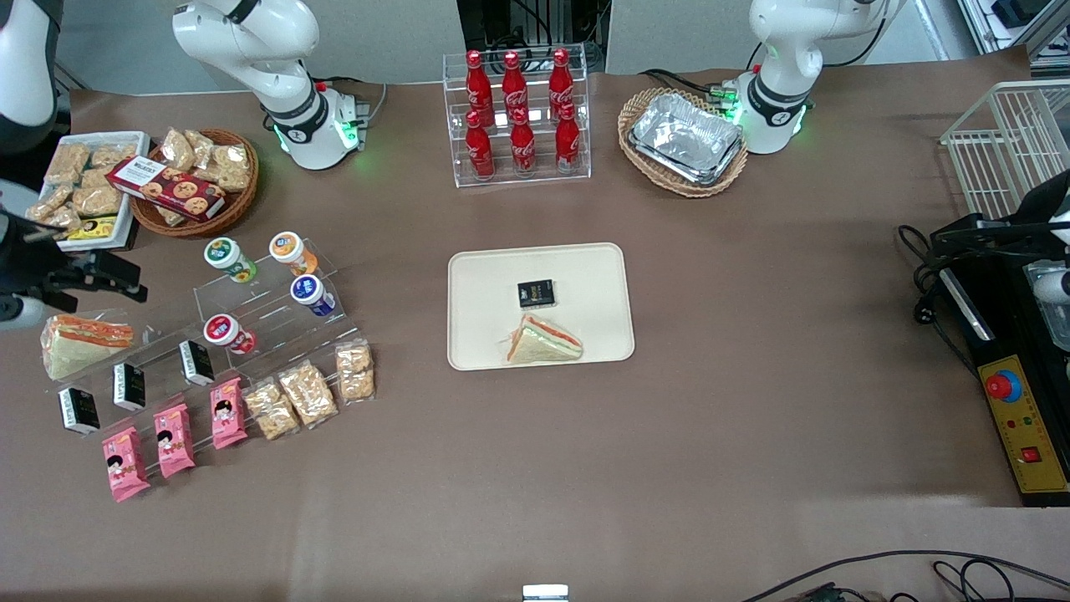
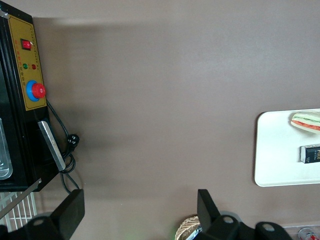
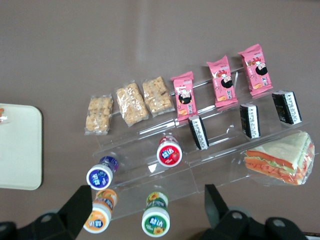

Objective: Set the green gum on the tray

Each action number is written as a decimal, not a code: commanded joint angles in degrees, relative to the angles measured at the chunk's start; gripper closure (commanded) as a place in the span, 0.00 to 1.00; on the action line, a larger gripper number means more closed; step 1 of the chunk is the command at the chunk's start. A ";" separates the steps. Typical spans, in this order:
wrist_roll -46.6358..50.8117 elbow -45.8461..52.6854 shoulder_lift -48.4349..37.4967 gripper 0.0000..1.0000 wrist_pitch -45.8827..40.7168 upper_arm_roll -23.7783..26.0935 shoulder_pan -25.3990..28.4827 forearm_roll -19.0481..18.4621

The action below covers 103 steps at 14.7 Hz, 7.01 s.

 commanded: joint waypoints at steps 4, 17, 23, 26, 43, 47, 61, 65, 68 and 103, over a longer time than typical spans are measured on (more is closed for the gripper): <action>-6.85 -19.11 -13.19 0.00 6.82 -1.99 -0.06 1.58; -7.84 -43.21 -19.10 0.00 26.07 -3.22 -0.06 1.58; -7.75 -48.84 -19.36 0.00 30.56 -3.31 -0.15 1.58; -7.75 -52.18 -21.11 0.00 32.05 -4.01 -0.15 1.58; -7.14 -58.43 -21.74 0.62 38.39 -4.54 -0.06 1.58; -6.78 -58.25 -21.21 0.82 38.39 -4.54 -0.06 1.58; -1.86 -24.54 -12.69 0.81 8.71 -4.28 0.55 1.93; 0.42 -11.79 -9.97 0.81 -0.96 -3.84 0.82 3.60; 0.51 -4.31 -7.33 0.81 -5.37 -3.66 1.17 3.87; 71.17 -40.32 15.87 0.81 63.68 -0.94 48.54 4.22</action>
